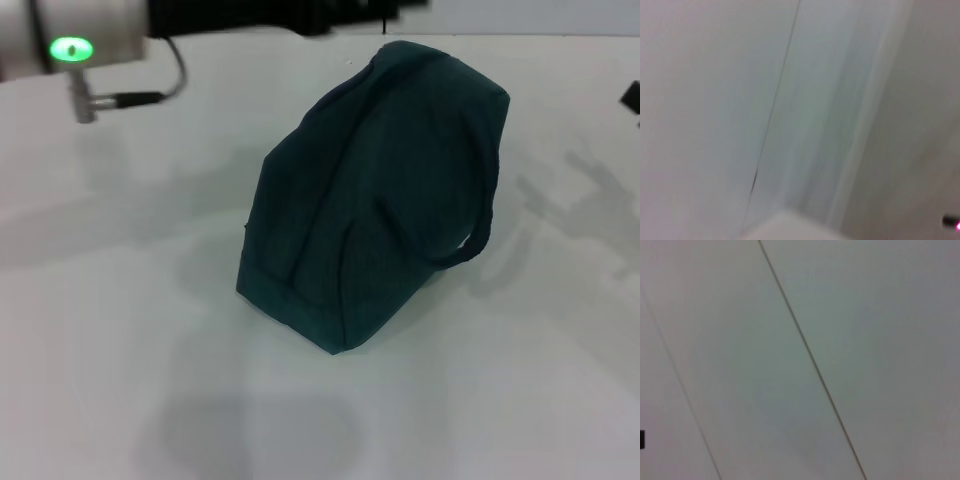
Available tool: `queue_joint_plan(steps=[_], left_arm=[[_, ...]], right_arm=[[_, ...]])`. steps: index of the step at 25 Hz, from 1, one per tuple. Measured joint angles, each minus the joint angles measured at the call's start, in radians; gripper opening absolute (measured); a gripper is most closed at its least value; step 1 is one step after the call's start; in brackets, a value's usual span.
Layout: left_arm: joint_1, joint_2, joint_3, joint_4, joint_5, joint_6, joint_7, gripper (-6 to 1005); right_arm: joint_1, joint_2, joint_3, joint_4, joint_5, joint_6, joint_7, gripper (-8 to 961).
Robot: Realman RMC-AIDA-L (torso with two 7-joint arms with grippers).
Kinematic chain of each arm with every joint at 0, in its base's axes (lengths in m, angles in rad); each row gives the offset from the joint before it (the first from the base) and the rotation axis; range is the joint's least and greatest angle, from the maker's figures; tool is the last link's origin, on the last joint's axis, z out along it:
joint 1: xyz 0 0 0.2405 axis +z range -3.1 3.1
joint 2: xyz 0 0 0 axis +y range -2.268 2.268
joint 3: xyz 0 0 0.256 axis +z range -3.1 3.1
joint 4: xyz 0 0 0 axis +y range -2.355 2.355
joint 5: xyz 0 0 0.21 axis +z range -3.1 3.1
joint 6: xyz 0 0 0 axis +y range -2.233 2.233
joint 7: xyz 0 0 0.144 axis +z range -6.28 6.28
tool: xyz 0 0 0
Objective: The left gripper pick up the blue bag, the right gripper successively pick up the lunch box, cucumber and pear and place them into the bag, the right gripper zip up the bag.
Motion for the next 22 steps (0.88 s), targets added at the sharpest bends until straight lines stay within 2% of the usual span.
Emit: queue_joint_plan(steps=[3,7,10,12,16,19,22], left_arm=[[0.03,0.003,-0.093,-0.092,-0.109,0.078,0.141,630],[0.053,0.003,-0.228,-0.27,-0.119,0.19,0.341,765],[0.08,0.004,-0.317,-0.42,-0.115,0.248,0.549,842],[0.116,0.005,-0.359,-0.516,-0.111,0.273,0.722,862],[0.195,0.005,-0.374,-0.616,-0.094,0.278,0.946,882],[0.232,0.003,-0.375,-0.676,-0.075,0.273,1.034,882],[0.241,0.005,-0.375,-0.723,-0.048,0.272,1.079,881]], right_arm=[[-0.022,-0.032,0.011,-0.022,-0.003,-0.087,-0.001,859],[-0.05,-0.074,0.013,-0.063,-0.038,-0.215,-0.006,876],[-0.068,-0.097,0.015,-0.118,-0.147,-0.32,-0.04,883],[-0.079,-0.099,0.016,-0.146,-0.219,-0.353,-0.07,880],[-0.103,-0.077,0.016,-0.173,-0.348,-0.367,-0.149,875],[-0.121,-0.055,0.016,-0.164,-0.417,-0.359,-0.208,875],[-0.137,-0.036,0.016,-0.136,-0.442,-0.343,-0.268,875]])
